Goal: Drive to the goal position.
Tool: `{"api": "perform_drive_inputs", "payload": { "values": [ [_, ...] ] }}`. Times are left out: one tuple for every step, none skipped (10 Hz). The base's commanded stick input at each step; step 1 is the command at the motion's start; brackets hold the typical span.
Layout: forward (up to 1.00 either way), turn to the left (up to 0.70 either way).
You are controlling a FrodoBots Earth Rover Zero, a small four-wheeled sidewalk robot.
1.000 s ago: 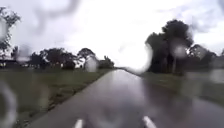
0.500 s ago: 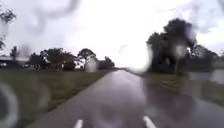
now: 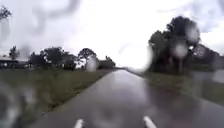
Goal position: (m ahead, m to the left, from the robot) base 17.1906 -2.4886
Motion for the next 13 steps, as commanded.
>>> {"api": "perform_drive_inputs", "payload": {
  "values": [
    [0.85, -0.13],
    [0.85, 0.00],
    [0.85, 0.00],
    [0.85, 0.00],
    [0.85, 0.00],
    [0.85, 0.00],
    [0.85, 0.00],
    [0.85, 0.00],
    [0.85, 0.00],
    [0.85, 0.00],
    [0.85, 0.00],
    [0.85, 0.00],
    [0.85, 0.00]
  ]
}}
